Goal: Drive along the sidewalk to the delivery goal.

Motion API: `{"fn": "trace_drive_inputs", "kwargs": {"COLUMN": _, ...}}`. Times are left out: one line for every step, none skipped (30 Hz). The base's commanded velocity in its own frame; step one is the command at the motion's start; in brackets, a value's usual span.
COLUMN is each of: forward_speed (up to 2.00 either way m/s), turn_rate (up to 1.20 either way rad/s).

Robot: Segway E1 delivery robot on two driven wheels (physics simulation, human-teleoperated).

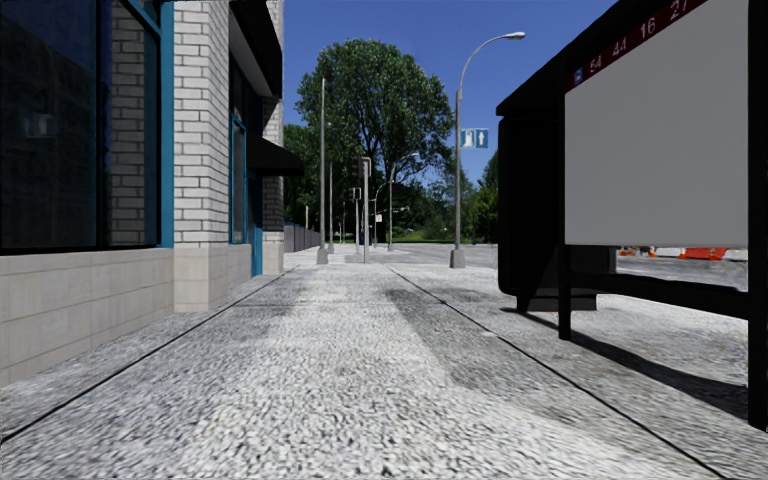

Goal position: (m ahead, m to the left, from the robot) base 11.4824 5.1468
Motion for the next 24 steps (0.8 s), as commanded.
{"fn": "trace_drive_inputs", "kwargs": {"forward_speed": 2.0, "turn_rate": 0.16}}
{"fn": "trace_drive_inputs", "kwargs": {"forward_speed": 2.0, "turn_rate": 0.21}}
{"fn": "trace_drive_inputs", "kwargs": {"forward_speed": 2.0, "turn_rate": 0.23}}
{"fn": "trace_drive_inputs", "kwargs": {"forward_speed": 2.0, "turn_rate": 0.23}}
{"fn": "trace_drive_inputs", "kwargs": {"forward_speed": 2.0, "turn_rate": 0.23}}
{"fn": "trace_drive_inputs", "kwargs": {"forward_speed": 2.0, "turn_rate": 0.21}}
{"fn": "trace_drive_inputs", "kwargs": {"forward_speed": 2.0, "turn_rate": 0.07}}
{"fn": "trace_drive_inputs", "kwargs": {"forward_speed": 2.0, "turn_rate": 0.07}}
{"fn": "trace_drive_inputs", "kwargs": {"forward_speed": 2.0, "turn_rate": 0.0}}
{"fn": "trace_drive_inputs", "kwargs": {"forward_speed": 2.0, "turn_rate": 0.0}}
{"fn": "trace_drive_inputs", "kwargs": {"forward_speed": 2.0, "turn_rate": 0.0}}
{"fn": "trace_drive_inputs", "kwargs": {"forward_speed": 2.0, "turn_rate": 0.0}}
{"fn": "trace_drive_inputs", "kwargs": {"forward_speed": 2.0, "turn_rate": 0.0}}
{"fn": "trace_drive_inputs", "kwargs": {"forward_speed": 2.0, "turn_rate": 0.0}}
{"fn": "trace_drive_inputs", "kwargs": {"forward_speed": 2.0, "turn_rate": 0.0}}
{"fn": "trace_drive_inputs", "kwargs": {"forward_speed": 2.0, "turn_rate": 0.0}}
{"fn": "trace_drive_inputs", "kwargs": {"forward_speed": 2.0, "turn_rate": 0.0}}
{"fn": "trace_drive_inputs", "kwargs": {"forward_speed": 2.0, "turn_rate": 0.0}}
{"fn": "trace_drive_inputs", "kwargs": {"forward_speed": 2.0, "turn_rate": 0.0}}
{"fn": "trace_drive_inputs", "kwargs": {"forward_speed": 2.0, "turn_rate": 0.0}}
{"fn": "trace_drive_inputs", "kwargs": {"forward_speed": 2.0, "turn_rate": 0.0}}
{"fn": "trace_drive_inputs", "kwargs": {"forward_speed": 2.0, "turn_rate": 0.0}}
{"fn": "trace_drive_inputs", "kwargs": {"forward_speed": 2.0, "turn_rate": 0.0}}
{"fn": "trace_drive_inputs", "kwargs": {"forward_speed": 2.0, "turn_rate": 0.0}}
